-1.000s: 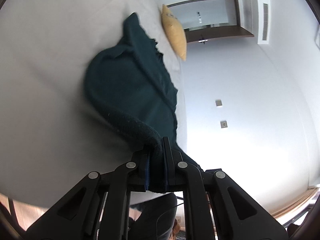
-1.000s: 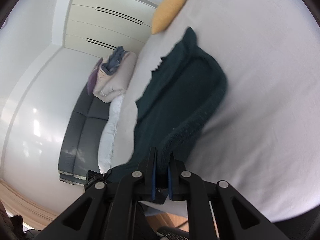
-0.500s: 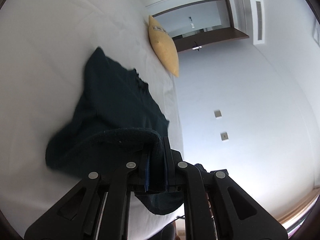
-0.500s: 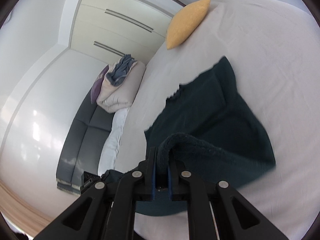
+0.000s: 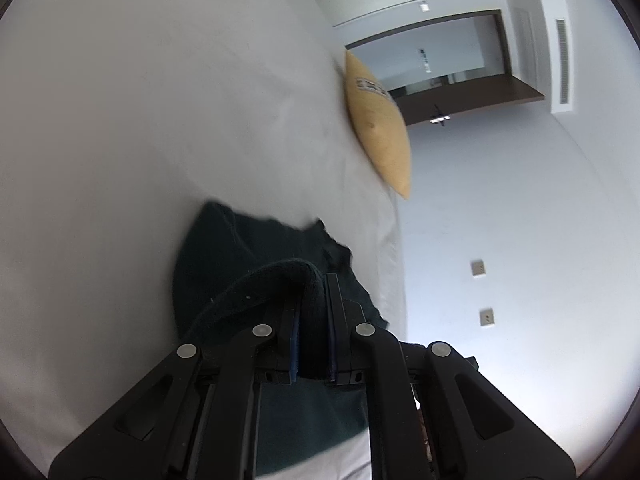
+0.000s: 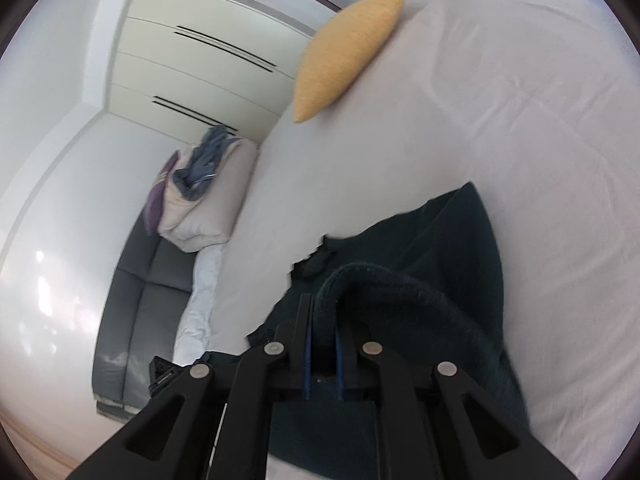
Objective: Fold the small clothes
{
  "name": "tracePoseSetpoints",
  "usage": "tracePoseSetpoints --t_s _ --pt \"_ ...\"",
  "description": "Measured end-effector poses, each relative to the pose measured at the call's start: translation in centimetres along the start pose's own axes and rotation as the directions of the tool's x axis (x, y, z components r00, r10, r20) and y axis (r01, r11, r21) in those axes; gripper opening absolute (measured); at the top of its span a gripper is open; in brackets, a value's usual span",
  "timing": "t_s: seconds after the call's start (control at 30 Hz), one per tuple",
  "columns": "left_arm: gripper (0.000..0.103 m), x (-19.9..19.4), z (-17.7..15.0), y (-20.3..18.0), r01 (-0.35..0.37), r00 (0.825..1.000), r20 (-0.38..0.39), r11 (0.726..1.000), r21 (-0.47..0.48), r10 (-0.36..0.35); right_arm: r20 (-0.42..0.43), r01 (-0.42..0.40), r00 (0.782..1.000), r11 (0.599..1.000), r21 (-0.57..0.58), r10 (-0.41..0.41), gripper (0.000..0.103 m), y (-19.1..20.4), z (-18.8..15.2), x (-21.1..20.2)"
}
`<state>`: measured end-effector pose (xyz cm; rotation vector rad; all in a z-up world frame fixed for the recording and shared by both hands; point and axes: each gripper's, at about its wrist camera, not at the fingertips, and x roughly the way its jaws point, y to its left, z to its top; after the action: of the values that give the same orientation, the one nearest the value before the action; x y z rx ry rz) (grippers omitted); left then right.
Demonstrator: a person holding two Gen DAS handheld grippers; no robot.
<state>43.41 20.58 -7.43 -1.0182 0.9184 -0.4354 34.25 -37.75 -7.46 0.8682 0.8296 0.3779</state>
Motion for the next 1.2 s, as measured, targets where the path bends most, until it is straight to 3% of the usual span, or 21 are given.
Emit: tracePoseSetpoints --t_s 0.23,0.33,0.47,0.5,0.57,0.6,0.67,0.7,0.73,0.8,0.9,0.97,1.07,1.13,1.2 --pt "0.009 5.3 3.0 2.5 -0.073 0.997 -0.024 0.997 -0.024 0.073 -0.025 0.12 0.993 0.988 0.093 -0.118 0.013 -4.1 2.9 3.7" --pt "0.009 6.6 3.8 5.3 -0.034 0.999 -0.037 0.992 -0.125 0.029 -0.008 0.118 0.993 0.987 0.111 -0.118 0.017 -5.2 3.4 4.1" --pt "0.01 7.1 4.4 6.8 -0.011 1.0 -0.018 0.99 -0.139 0.008 0.088 0.099 0.99 0.988 0.122 -0.11 0.049 -5.4 3.6 2.8" --pt "0.01 7.1 4.5 7.1 -0.005 1.0 -0.011 0.988 -0.154 0.003 0.123 0.104 0.985 0.984 0.142 -0.122 0.061 -5.7 3.6 2.2" --pt "0.011 7.0 5.0 7.3 -0.003 1.0 -0.01 0.986 -0.169 0.002 0.165 0.126 0.974 0.974 0.191 -0.158 0.077 -6.2 3.3 1.3" --pt "0.014 7.1 5.3 7.1 -0.008 1.0 -0.013 0.986 -0.166 0.005 0.164 0.13 0.973 0.974 0.186 -0.161 0.077 -6.1 3.3 1.2" --pt "0.02 6.9 5.4 6.8 -0.005 1.0 0.0 0.987 -0.161 0.006 0.16 0.161 0.97 0.979 0.129 -0.18 0.076 -4.9 2.8 1.0" --pt "0.03 6.7 5.9 6.6 0.004 1.0 0.021 0.987 -0.161 -0.001 0.169 0.179 0.966 0.979 0.095 -0.193 0.076 -4.0 2.5 0.8" --pt "0.056 6.2 6.2 6.4 0.016 0.999 0.045 0.986 -0.166 -0.009 0.176 0.182 0.965 0.981 0.072 -0.192 0.076 -3.4 2.4 0.6" --pt "0.088 4.7 7.0 6.1 0.046 0.99 0.136 0.984 -0.172 -0.023 0.184 0.179 0.966 0.983 0.025 -0.181 0.076 -1.7 2.0 0.7" --pt "0.089 3.6 7.5 5.5 0.011 0.982 0.188 0.988 -0.156 0.018 0.169 0.158 0.975 0.985 -0.069 -0.145 0.076 1.2 1.2 1.2" --pt "0.089 3.6 6.9 4.6 -0.036 0.981 0.187 0.993 -0.113 0.057 0.137 0.136 0.984 0.98 -0.148 -0.116 0.076 3.3 0.4 2.3" --pt "0.089 6.7 4.8 1.1 -0.093 0.992 0.094 0.993 0.071 0.086 0.035 0.116 0.993 0.962 -0.246 -0.11 0.075 5.5 -1.0 5.4" --pt "0.089 10.0 2.9 -1.3 -0.122 0.993 0.02 0.972 0.201 0.12 -0.031 0.113 0.991 0.953 -0.282 -0.127 0.07 6.2 -1.9 7.6" --pt "0.089 13.5 1.2 -2.7 -0.202 0.975 -0.019 0.921 0.334 0.221 -0.104 0.118 0.983 0.957 -0.266 -0.151 0.068 5.6 -2.4 10.1"
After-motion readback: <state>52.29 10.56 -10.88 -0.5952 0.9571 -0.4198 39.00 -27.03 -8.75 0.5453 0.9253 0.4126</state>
